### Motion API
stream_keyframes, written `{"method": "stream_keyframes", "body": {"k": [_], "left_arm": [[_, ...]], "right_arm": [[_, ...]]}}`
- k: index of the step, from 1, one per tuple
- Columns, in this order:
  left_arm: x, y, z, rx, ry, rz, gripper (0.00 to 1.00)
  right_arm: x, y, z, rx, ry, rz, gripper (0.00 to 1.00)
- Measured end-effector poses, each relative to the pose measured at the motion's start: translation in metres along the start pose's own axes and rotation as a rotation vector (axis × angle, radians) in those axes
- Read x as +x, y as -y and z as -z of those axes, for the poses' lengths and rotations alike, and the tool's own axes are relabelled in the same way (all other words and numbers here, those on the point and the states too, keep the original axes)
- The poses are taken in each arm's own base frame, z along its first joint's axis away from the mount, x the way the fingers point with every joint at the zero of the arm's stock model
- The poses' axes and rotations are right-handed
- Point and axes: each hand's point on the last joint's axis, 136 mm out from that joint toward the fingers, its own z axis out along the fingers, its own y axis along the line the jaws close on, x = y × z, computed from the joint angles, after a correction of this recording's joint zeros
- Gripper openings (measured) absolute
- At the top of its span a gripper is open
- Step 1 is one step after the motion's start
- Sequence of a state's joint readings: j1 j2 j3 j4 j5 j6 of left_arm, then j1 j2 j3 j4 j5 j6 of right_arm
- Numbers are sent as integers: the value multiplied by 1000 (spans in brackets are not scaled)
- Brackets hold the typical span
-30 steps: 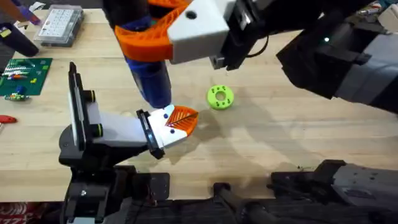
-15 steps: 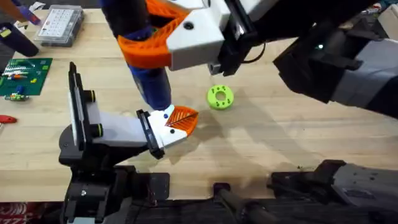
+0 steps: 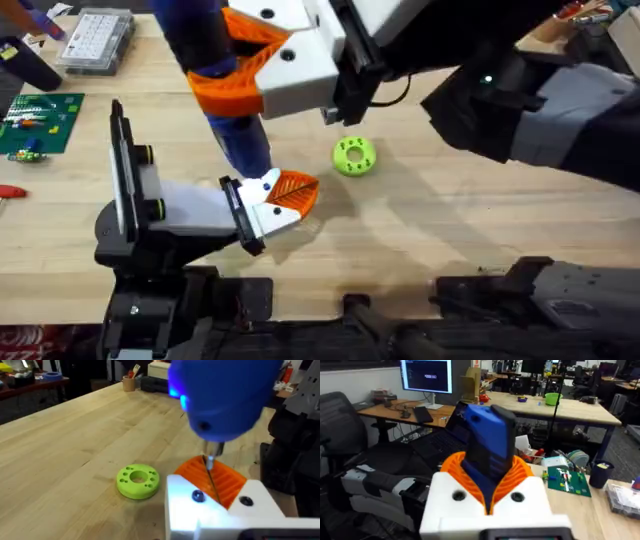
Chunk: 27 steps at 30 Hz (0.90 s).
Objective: Pick up the gripper from the table and insert it into the empty holder that is missing its gripper. Then pick up a screw, insert it into the mounting hole, and use the screwdriver to tighten it. Finally, clean up the table by picking up the vegetable and placing it into the bucket.
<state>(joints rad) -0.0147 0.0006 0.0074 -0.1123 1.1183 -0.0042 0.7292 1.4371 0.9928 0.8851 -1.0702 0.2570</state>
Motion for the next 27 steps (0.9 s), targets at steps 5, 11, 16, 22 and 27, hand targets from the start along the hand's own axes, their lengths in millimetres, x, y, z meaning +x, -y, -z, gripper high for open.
{"method": "stream_keyframes", "body": {"k": [5, 11, 16, 22, 27], "left_arm": [[0, 0, 0, 0, 0, 0, 4], [0, 0, 0, 0, 0, 0, 4], [0, 0, 0, 0, 0, 0, 4], [0, 0, 0, 0, 0, 0, 4], [0, 0, 0, 0, 0, 0, 4]], "right_arm": [[12, 4, -1, 3, -11, -20, 22], [15, 0, 2, 0, 4, 11, 22], [20, -1, 4, 7, 12, 15, 22], [23, 0, 5, 16, 10, 6, 22], [24, 0, 5, 18, 8, 1, 22]]}}
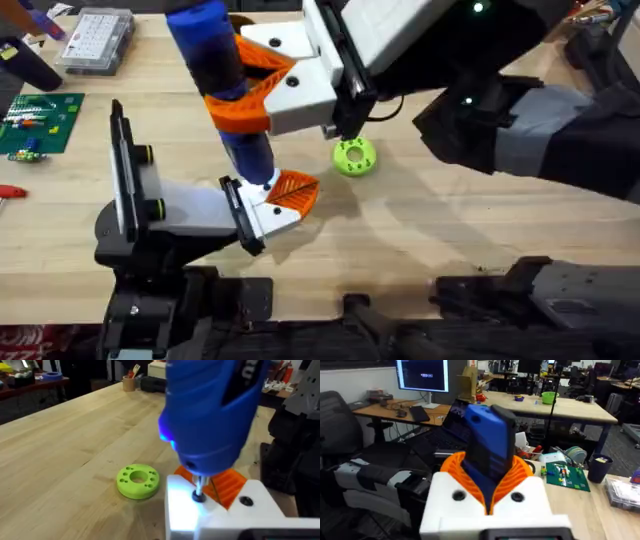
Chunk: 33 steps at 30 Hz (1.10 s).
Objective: Pick up the gripper from the table and insert it into the empty holder that is missing its gripper. Then pick up a screw, insert it into the mounting hole, and use the screwdriver to tighten it. Finally, clean up the table by picking up the vegetable and placing it into the bucket.
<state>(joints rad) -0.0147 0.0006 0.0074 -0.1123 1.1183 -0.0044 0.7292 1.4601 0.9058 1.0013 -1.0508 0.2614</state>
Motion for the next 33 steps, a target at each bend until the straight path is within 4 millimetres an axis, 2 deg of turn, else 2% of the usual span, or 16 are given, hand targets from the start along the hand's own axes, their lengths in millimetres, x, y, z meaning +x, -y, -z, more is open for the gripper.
{"method": "stream_keyframes", "body": {"k": [33], "left_arm": [[0, 0, 0, 0, 0, 0, 4]], "right_arm": [[5, 4, 2, 15, -16, -31, 22]]}}
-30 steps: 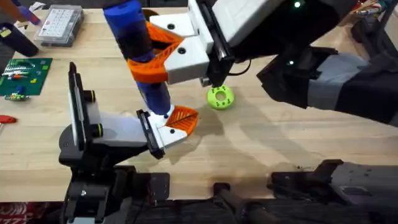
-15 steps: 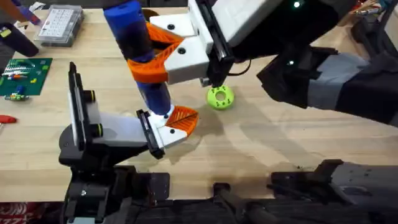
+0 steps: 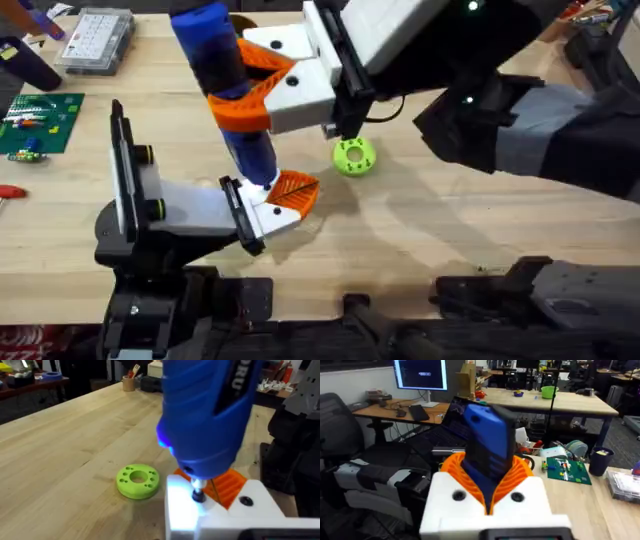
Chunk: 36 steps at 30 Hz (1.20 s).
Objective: Pick up the gripper from the table and insert it into the empty holder that is missing its gripper. Then pick up a screw, insert it into the mounting hole, and use the screwdriver to tighten it. Finally, clean up the table by picking up the vegetable and placing it into the bucket.
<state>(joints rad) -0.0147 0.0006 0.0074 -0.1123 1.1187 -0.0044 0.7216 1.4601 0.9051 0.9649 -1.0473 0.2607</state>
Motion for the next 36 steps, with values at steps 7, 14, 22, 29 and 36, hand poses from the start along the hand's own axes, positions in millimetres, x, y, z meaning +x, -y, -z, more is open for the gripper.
{"method": "stream_keyframes", "body": {"k": [7, 14, 22, 29, 36], "left_arm": [[0, 0, 0, 0, 0, 0, 4], [0, 0, 0, 0, 0, 0, 4], [0, 0, 0, 0, 0, 0, 4], [0, 0, 0, 0, 0, 0, 4], [0, 0, 0, 0, 0, 1, 4]], "right_arm": [[0, 0, 0, 0, 0, 1, 22], [0, 0, 0, 0, 1, 2, 22], [0, -1, -1, -3, 1, 2, 22], [0, -4, -3, -13, 2, 10, 22], [4, -3, -3, -9, -11, 11, 22]]}}
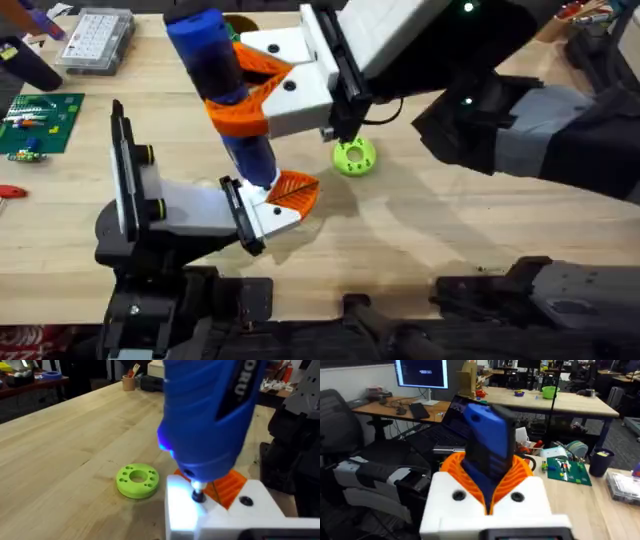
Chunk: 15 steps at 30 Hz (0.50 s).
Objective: Pick up the gripper from the table and insert it into the empty holder that is missing its gripper. Then pick up a screw, insert it into the mounting hole, and use the screwdriver to tighten it. Finally, clean up the table by picking up the vegetable and placing it into the bucket.
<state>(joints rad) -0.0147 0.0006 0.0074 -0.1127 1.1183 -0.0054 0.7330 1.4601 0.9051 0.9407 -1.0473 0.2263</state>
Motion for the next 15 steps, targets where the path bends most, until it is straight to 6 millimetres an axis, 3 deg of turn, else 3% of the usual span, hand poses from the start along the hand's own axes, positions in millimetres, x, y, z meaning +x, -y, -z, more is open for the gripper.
{"method": "stream_keyframes", "body": {"k": [15], "left_arm": [[0, 0, 0, 0, 0, 12, 4]], "right_arm": [[3, 1, 0, 6, -9, 10, 22]]}}
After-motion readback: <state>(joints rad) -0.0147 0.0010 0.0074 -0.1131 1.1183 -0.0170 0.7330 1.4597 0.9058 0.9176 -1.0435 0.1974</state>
